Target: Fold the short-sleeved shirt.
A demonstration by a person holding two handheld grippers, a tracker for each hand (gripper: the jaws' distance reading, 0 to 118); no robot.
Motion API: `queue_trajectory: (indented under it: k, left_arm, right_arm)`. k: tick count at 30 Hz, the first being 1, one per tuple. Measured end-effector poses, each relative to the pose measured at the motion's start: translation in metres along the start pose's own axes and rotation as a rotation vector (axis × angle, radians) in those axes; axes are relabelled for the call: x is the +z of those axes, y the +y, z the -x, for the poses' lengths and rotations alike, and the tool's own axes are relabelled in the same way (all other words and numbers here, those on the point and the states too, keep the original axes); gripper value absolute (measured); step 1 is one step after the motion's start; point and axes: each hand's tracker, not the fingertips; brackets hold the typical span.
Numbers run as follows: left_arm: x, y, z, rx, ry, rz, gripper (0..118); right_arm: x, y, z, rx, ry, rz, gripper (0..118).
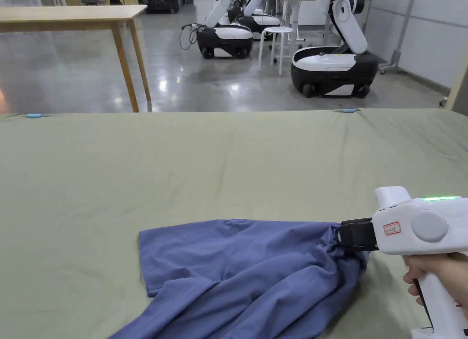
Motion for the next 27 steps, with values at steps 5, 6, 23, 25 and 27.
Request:
queue_trajectory:
  k: [5, 6, 23, 25, 27]
  left_arm:
    - [-0.006, 0.002, 0.002, -0.003, -0.004, 0.011, 6]
    - [-0.006, 0.002, 0.002, -0.003, -0.003, 0.011, 6]
    - [0.138, 0.086, 0.032, 0.025, 0.098, -0.328, 6]
    - [0.163, 0.099, 0.032, 0.042, 0.097, -0.393, 6]
    - [0.186, 0.115, 0.028, 0.039, 0.094, -0.445, 6]
  right_arm:
    - [-0.043, -0.017, -0.005, 0.029, 0.029, 0.182, 92]
    - [-0.049, -0.021, -0.004, 0.024, 0.027, 0.203, 90]
    - [0.214, 0.036, -0.023, 0.019, 0.095, -0.234, 11]
    - [0.244, 0.038, -0.028, 0.013, 0.1, -0.268, 11]
    - [0.273, 0.042, -0.029, 0.013, 0.091, -0.304, 11]
